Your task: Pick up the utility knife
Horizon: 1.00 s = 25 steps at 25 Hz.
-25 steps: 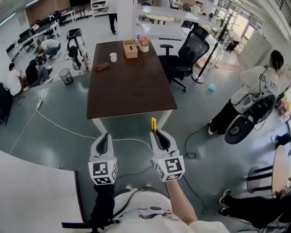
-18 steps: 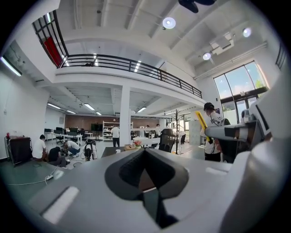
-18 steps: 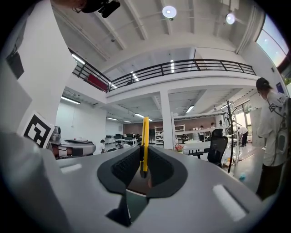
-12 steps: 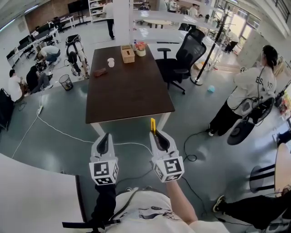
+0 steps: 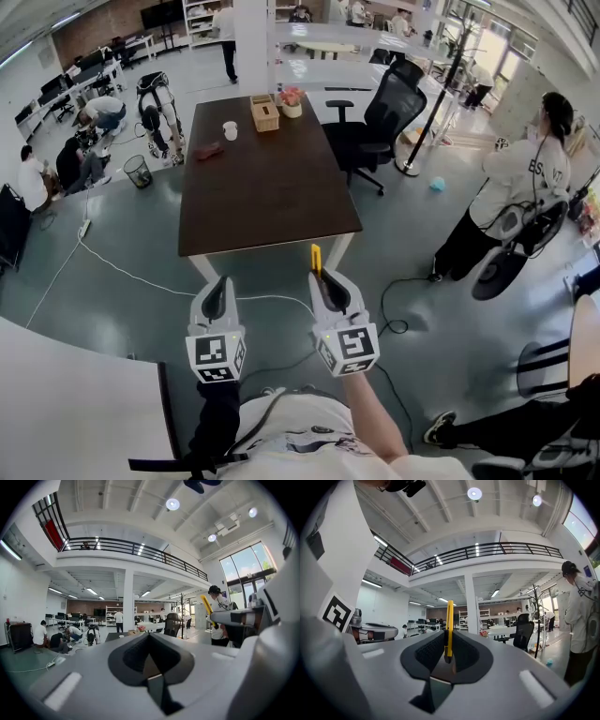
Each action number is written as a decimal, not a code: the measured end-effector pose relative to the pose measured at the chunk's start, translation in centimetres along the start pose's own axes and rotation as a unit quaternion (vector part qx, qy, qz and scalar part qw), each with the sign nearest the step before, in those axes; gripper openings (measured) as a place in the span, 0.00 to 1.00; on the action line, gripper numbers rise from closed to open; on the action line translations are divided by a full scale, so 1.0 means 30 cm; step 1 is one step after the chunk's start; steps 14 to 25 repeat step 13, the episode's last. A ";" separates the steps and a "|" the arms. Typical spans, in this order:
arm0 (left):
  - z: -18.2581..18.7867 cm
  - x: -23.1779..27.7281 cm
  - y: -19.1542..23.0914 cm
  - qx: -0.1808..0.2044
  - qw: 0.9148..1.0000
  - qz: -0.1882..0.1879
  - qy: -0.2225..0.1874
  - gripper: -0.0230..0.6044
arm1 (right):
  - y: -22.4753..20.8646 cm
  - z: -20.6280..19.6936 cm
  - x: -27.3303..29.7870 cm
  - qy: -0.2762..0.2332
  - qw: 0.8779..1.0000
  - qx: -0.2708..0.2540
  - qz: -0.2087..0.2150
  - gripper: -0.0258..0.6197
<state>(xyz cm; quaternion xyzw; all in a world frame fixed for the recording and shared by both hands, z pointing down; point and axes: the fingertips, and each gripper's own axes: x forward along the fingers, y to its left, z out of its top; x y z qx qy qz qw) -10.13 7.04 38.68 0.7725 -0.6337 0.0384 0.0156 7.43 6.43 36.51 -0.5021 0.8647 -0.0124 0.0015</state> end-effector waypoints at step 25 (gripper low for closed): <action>-0.014 -0.014 -0.009 -0.003 1.000 -0.008 0.002 0.03 | 0.017 -0.014 -0.011 0.008 1.000 0.003 0.001 0.12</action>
